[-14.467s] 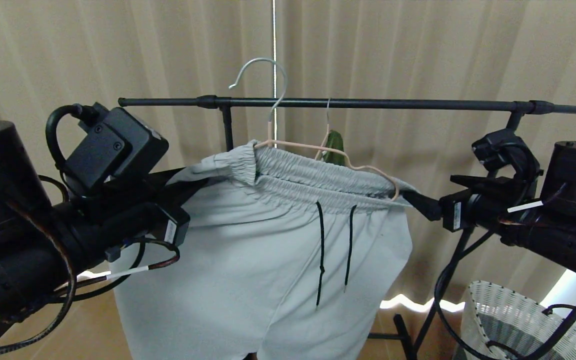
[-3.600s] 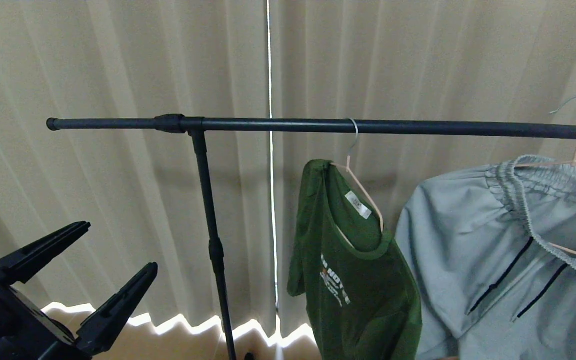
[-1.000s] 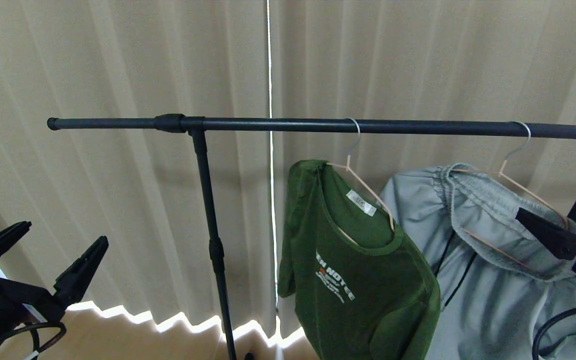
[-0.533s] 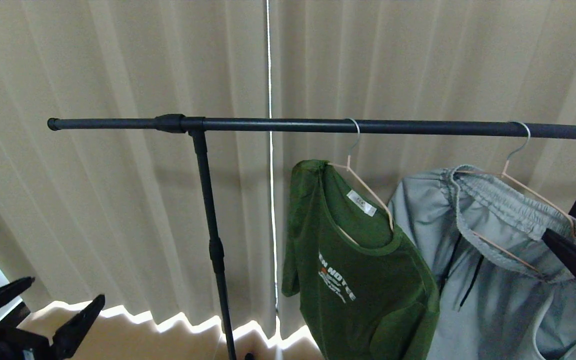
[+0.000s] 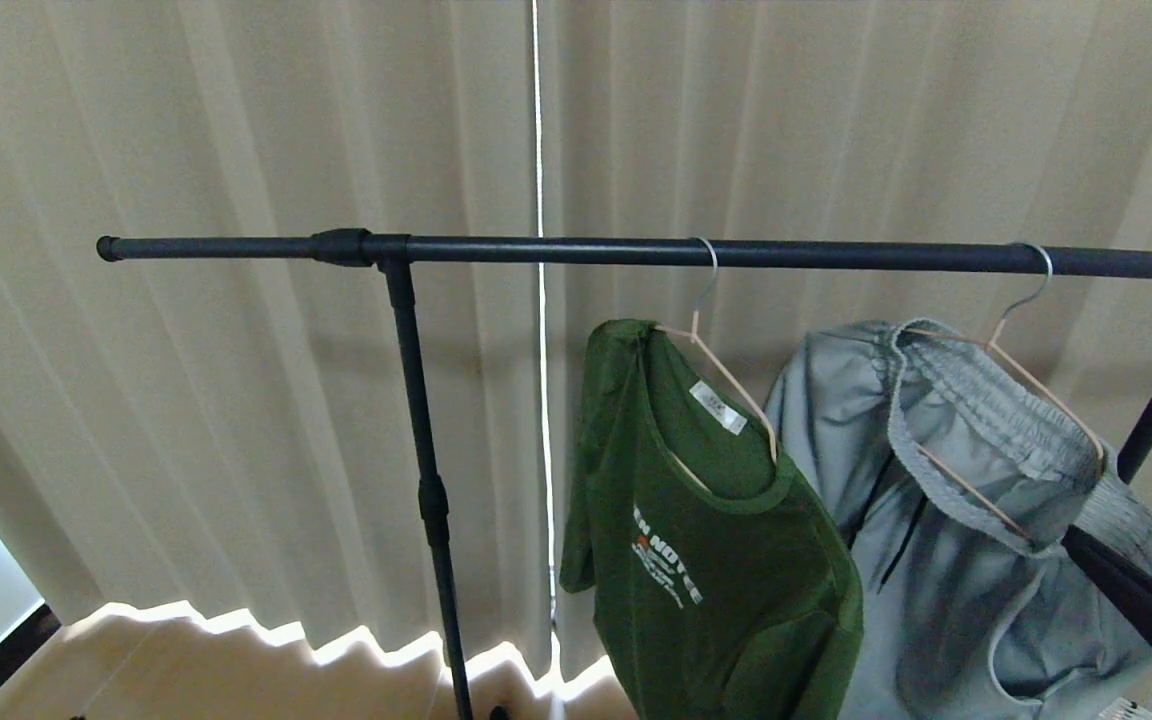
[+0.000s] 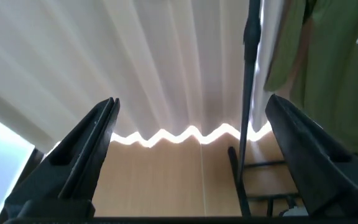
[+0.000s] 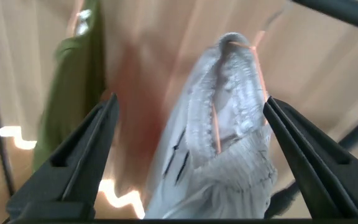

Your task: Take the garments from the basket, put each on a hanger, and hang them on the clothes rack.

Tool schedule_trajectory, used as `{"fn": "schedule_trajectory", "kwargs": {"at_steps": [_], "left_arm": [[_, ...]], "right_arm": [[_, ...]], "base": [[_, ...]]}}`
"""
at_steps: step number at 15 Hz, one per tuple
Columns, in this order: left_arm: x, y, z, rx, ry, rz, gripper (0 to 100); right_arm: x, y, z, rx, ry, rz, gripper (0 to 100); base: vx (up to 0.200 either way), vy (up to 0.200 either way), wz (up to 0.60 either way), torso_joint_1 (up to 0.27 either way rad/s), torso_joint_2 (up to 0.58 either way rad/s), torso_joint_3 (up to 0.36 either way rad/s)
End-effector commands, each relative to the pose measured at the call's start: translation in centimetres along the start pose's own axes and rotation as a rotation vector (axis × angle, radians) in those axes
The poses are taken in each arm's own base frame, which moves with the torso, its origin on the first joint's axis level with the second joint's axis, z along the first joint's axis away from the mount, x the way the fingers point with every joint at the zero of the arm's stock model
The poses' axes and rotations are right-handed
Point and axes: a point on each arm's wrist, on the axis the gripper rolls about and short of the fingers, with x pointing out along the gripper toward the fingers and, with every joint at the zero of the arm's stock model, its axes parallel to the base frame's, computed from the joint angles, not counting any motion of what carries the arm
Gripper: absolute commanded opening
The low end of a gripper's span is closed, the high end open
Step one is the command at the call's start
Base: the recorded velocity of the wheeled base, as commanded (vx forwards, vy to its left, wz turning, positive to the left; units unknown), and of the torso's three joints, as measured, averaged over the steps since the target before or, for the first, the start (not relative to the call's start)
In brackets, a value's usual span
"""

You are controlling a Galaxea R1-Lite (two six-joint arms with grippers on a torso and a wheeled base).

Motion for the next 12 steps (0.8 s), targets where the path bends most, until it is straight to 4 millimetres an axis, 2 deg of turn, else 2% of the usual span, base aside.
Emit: {"fn": "schedule_trajectory", "kwargs": {"at_steps": [1,3,4,5,6,8,10,12], "left_arm": [[-2.3,-0.3,-2.3,-0.027,-0.026,0.088,100],[-2.5,-0.7,-3.5,-0.055,-0.003,0.148,100],[-2.4,-1.2,-4.8,-0.069,0.006,0.171,100],[-2.3,-1.2,-4.9,-0.069,0.005,0.170,100],[-2.7,-1.5,-5.6,-0.066,-0.065,0.130,100],[-2.7,-1.6,-5.8,-0.059,-0.097,0.079,100],[-2.4,-2.0,-6.3,-0.038,-0.238,-0.076,100],[-2.6,-2.1,-6.4,-0.018,-0.285,-0.145,100]], "right_arm": [[-0.1,0.1,-0.4,-0.001,0.010,0.006,100],[-0.5,0.2,-0.5,-0.002,0.002,-0.001,100],[-0.9,0.2,-0.5,-0.004,-0.004,-0.004,100],[-0.9,0.2,-0.5,-0.004,-0.004,-0.004,100],[-1.3,0.4,-0.7,-0.006,0.011,-0.002,100],[-1.5,0.4,-0.8,-0.005,0.024,0.003,100],[-2.1,0.5,-0.9,-0.011,0.016,0.000,100],[-2.6,0.6,-0.8,-0.012,0.010,-0.002,100]], "base": [[0.000,0.000,0.00,0.000,0.00,0.000],[0.000,0.000,0.00,0.000,0.00,0.000],[0.000,0.000,0.00,0.000,0.00,0.000],[0.000,0.000,0.00,0.000,0.00,0.000],[0.000,0.000,0.00,0.000,0.00,0.000],[0.000,0.000,0.00,0.000,0.00,0.000],[0.000,0.000,0.00,0.000,0.00,0.000],[0.000,0.000,0.00,0.000,0.00,0.000]]}}
